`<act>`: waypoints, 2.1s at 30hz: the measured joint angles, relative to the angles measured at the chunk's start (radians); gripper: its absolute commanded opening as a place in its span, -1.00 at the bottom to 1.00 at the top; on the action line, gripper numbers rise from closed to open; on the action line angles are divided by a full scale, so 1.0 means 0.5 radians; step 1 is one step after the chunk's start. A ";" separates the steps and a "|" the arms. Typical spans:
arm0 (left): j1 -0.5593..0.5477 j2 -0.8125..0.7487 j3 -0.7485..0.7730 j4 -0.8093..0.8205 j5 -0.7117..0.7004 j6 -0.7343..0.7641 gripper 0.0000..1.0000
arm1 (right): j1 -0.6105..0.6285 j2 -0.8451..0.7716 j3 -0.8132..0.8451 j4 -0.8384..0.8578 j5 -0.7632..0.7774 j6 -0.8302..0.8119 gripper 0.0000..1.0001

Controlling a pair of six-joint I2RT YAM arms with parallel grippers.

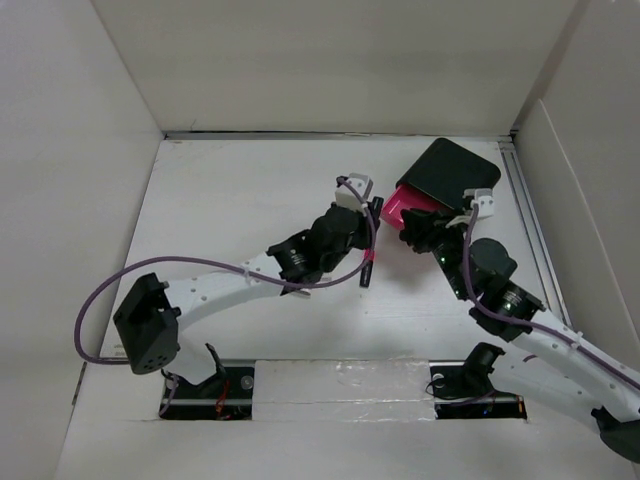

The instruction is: Organize the desk

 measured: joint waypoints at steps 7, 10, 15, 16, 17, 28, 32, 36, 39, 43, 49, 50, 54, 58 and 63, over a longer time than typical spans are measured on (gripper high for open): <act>0.024 0.381 0.401 0.096 0.193 0.140 -0.94 | -0.002 -0.223 -0.103 0.017 0.146 0.056 -0.86; 0.028 0.563 0.621 0.039 0.255 0.173 -0.94 | -0.002 -0.269 -0.129 0.031 0.185 0.079 -0.89; 0.039 0.746 0.842 -0.043 0.307 0.143 -0.94 | -0.002 -0.266 -0.129 0.047 0.214 0.092 -0.78; 0.040 0.766 0.863 -0.053 0.300 0.126 -0.94 | -0.002 -0.264 -0.129 0.047 0.216 0.097 -0.77; 0.040 0.785 0.880 -0.060 0.290 0.105 -0.94 | -0.002 -0.263 -0.129 0.047 0.220 0.100 -0.76; 0.042 0.918 0.903 0.016 0.063 -0.043 -0.91 | -0.002 -0.263 -0.130 0.058 0.231 0.101 -0.69; 0.044 0.968 0.909 0.051 0.017 -0.059 -0.88 | -0.002 -0.246 -0.130 0.062 0.231 0.101 -0.68; 0.044 1.028 0.916 0.064 -0.009 -0.087 -0.72 | -0.002 -0.224 -0.130 0.062 0.229 0.100 -0.67; 0.044 1.040 0.922 0.076 -0.039 -0.102 -0.62 | -0.002 -0.210 -0.130 0.061 0.229 0.100 -0.67; 0.044 1.040 0.924 0.091 -0.054 -0.110 -0.58 | -0.002 -0.196 -0.130 0.066 0.225 0.100 -0.66; 0.044 1.043 0.930 0.090 -0.053 -0.117 -0.69 | -0.002 -0.157 -0.130 0.068 0.212 0.098 -0.64; 0.045 1.043 0.930 0.089 -0.053 -0.117 -0.73 | -0.002 -0.156 -0.130 0.068 0.212 0.098 -0.64; 0.050 1.043 0.931 0.071 -0.052 -0.136 -0.84 | -0.002 -0.158 -0.130 0.069 0.211 0.098 -0.63; 0.050 1.042 0.931 0.038 -0.053 -0.175 -0.96 | -0.002 -0.158 -0.130 0.069 0.211 0.096 -0.63; 0.052 1.020 0.919 0.018 -0.047 -0.246 -1.00 | -0.002 -0.159 -0.130 0.069 0.211 0.093 -0.62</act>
